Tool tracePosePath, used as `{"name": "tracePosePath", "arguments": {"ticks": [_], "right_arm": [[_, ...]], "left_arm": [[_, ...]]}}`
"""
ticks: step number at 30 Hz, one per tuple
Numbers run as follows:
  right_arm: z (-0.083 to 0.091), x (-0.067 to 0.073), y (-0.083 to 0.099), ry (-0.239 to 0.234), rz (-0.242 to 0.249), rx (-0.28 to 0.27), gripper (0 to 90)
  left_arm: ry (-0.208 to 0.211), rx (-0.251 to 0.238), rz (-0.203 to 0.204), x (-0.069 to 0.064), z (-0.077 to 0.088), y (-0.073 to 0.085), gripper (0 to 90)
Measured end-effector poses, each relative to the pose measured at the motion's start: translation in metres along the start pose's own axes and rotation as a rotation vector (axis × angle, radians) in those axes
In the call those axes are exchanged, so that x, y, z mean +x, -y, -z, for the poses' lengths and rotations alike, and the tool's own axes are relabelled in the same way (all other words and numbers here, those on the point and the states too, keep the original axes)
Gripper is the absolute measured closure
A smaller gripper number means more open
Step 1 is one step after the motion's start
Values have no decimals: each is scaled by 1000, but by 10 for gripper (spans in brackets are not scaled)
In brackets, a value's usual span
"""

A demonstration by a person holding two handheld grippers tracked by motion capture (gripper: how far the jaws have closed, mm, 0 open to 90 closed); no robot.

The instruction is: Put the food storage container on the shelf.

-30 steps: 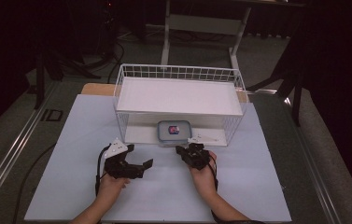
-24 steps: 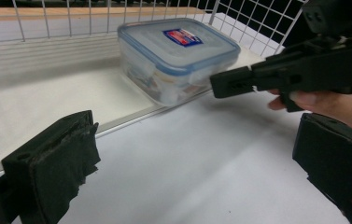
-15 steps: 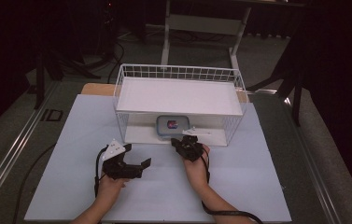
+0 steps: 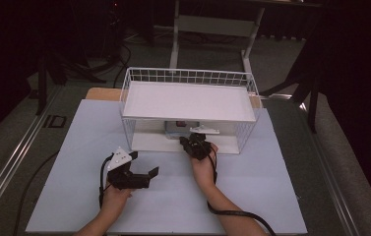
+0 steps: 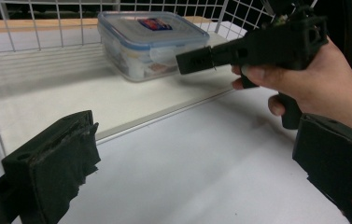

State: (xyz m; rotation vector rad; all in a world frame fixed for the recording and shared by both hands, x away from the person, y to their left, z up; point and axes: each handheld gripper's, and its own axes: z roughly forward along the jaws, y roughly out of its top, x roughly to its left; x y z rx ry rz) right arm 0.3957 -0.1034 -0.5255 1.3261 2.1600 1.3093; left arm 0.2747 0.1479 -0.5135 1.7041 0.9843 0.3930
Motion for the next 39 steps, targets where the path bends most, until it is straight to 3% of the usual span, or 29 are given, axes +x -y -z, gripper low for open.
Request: {"name": "tracePosePath", "arguments": {"ticks": [5, 13, 26, 28, 29, 31, 33, 35, 39], "right_arm": [[-4, -3, -4, 10, -30, 10, 900], [-11, -7, -5, 32, -11, 17, 900], [-14, -1, -5, 7, -27, 14, 899], [-10, 1, -3, -10, -39, 21, 899], [-7, 3, -2, -14, -20, 9, 898], [0, 8, 0, -20, 17, -3, 888], [8, 11, 1, -47, 16, -8, 857], [19, 14, 2, -51, 43, -26, 837], [40, 13, 0, -70, 52, -60, 794]], "left_arm": [[-4, 0, 3, 1, 1, 0, 8], [-3, 7, 13, 0, 0, 2, 8], [0, 14, -8, -1, -1, 2, 8], [8, 1, -1, -1, -1, 2, 8], [10, 0, -5, 0, 0, 1, 8], [32, -10, -36, -1, -1, -1, 8], [19, -17, -78, -5, -1, -4, 8], [23, -23, -88, -6, -2, -6, 8], [24, -30, -111, -10, -4, -12, 8]]}}
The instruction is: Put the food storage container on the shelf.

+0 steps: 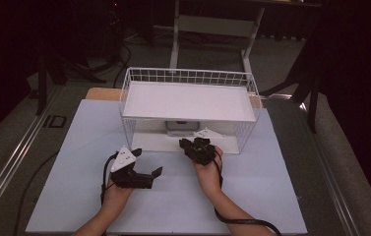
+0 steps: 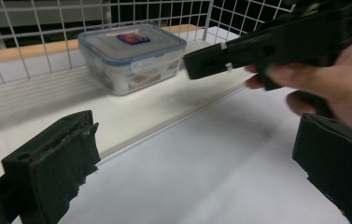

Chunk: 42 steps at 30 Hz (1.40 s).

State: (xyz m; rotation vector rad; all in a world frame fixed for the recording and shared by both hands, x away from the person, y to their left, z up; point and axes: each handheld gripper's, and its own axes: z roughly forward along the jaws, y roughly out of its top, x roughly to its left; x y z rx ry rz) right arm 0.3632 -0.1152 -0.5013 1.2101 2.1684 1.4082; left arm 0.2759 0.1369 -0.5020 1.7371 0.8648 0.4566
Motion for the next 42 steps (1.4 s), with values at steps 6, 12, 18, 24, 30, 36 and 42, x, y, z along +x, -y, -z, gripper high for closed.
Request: {"name": "tracePosePath", "arguments": {"ticks": [6, 12, 18, 24, 30, 36, 42], "right_arm": [[25, 2, 1, -41, 25, -35, 543], [43, 9, 3, -74, 50, -72, 273], [57, 12, 6, -120, 52, -95, 156], [66, 10, 11, -130, 90, -79, 151], [79, 6, 18, -115, 106, -62, 152], [93, 4, 24, -121, 116, -71, 152], [108, -1, 29, -119, 138, -78, 151]], "left_arm": [[48, -34, -35, -7, 1, -13, 8], [94, -46, -35, -10, 5, -20, 8], [128, -38, -15, -9, 11, -21, 8], [123, -29, -22, -9, 19, -20, 8], [112, -25, -29, -7, 30, -16, 8], [107, -15, -20, -2, 39, -9, 8], [99, -2, -28, 3, 47, -5, 8]]}}
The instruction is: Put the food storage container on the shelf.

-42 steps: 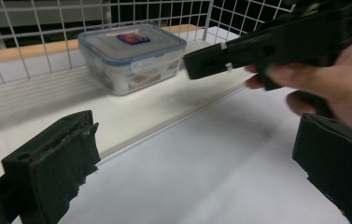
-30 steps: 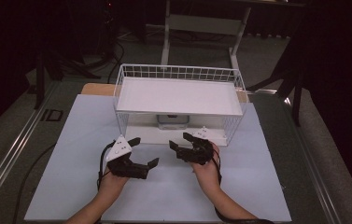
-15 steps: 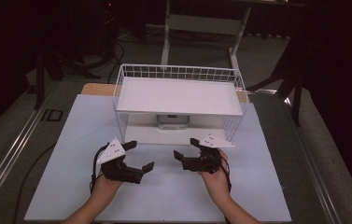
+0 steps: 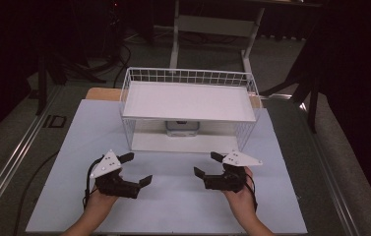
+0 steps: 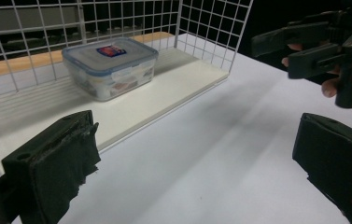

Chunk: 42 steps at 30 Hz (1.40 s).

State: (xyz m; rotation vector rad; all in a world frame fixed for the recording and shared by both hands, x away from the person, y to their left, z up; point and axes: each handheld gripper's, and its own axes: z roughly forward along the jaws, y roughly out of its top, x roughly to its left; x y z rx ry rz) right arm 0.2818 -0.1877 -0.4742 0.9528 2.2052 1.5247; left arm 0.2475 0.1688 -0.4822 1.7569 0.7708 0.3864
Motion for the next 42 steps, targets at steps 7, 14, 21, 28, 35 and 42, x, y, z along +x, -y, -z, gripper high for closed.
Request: {"name": "tracePosePath", "arguments": {"ticks": [7, 14, 21, 28, 35, 42], "right_arm": [[17, -4, 7, 14, 7, 14, 151], [31, -10, 15, 27, -9, 12, 151], [44, -17, 22, 36, -6, 27, 151], [59, -24, 35, 36, -14, 46, 151], [59, -33, 49, 53, -38, 69, 152], [58, -39, 58, 49, -30, 76, 152]], "left_arm": [[-11, -2, 4, 1, 11, 5, 8], [-19, 6, 6, 4, 17, 15, 8], [-20, 16, 22, 5, 22, 22, 8], [-40, 51, 31, 8, 25, 33, 8], [-38, 80, 38, 10, 19, 48, 8], [-15, 59, 44, 7, 16, 48, 8]]}}
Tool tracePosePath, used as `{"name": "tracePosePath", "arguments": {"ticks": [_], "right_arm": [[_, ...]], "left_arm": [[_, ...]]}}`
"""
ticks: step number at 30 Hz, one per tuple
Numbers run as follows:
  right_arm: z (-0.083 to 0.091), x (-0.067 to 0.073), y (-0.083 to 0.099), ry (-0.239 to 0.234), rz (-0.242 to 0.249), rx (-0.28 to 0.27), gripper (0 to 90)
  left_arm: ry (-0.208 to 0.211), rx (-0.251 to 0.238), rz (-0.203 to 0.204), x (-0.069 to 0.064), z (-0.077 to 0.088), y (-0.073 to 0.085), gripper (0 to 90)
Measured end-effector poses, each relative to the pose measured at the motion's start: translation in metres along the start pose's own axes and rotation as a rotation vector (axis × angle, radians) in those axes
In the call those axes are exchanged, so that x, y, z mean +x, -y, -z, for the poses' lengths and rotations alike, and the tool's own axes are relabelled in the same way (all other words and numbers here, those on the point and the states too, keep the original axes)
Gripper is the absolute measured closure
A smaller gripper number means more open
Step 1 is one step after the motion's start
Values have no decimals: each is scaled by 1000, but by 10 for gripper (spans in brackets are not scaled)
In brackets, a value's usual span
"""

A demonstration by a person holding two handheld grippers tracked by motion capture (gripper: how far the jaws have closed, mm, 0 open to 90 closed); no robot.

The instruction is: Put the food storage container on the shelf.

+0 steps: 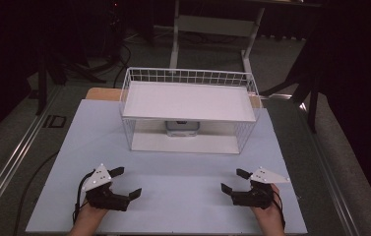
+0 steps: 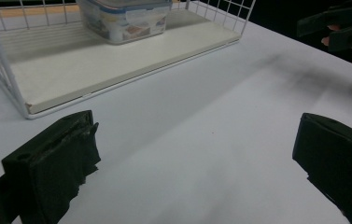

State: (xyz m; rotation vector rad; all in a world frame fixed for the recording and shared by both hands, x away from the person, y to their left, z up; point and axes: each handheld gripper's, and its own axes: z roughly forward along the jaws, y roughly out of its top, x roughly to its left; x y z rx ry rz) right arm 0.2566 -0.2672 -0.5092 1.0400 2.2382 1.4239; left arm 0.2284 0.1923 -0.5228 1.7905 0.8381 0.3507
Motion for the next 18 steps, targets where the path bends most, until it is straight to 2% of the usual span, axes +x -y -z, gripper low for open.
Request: {"name": "tracePosePath", "arguments": {"ticks": [5, 11, 18], "right_arm": [[-1, -6, 2, 4, -8, -1, 152], [-5, -9, 3, 16, -32, 5, 153], [-11, -9, 5, -8, -53, 27, 153]], "left_arm": [[-19, -24, -5, -1, 1, -3, 8], [-46, -21, -6, 3, 3, -2, 8], [-50, -23, 1, 4, 3, -2, 8]]}}
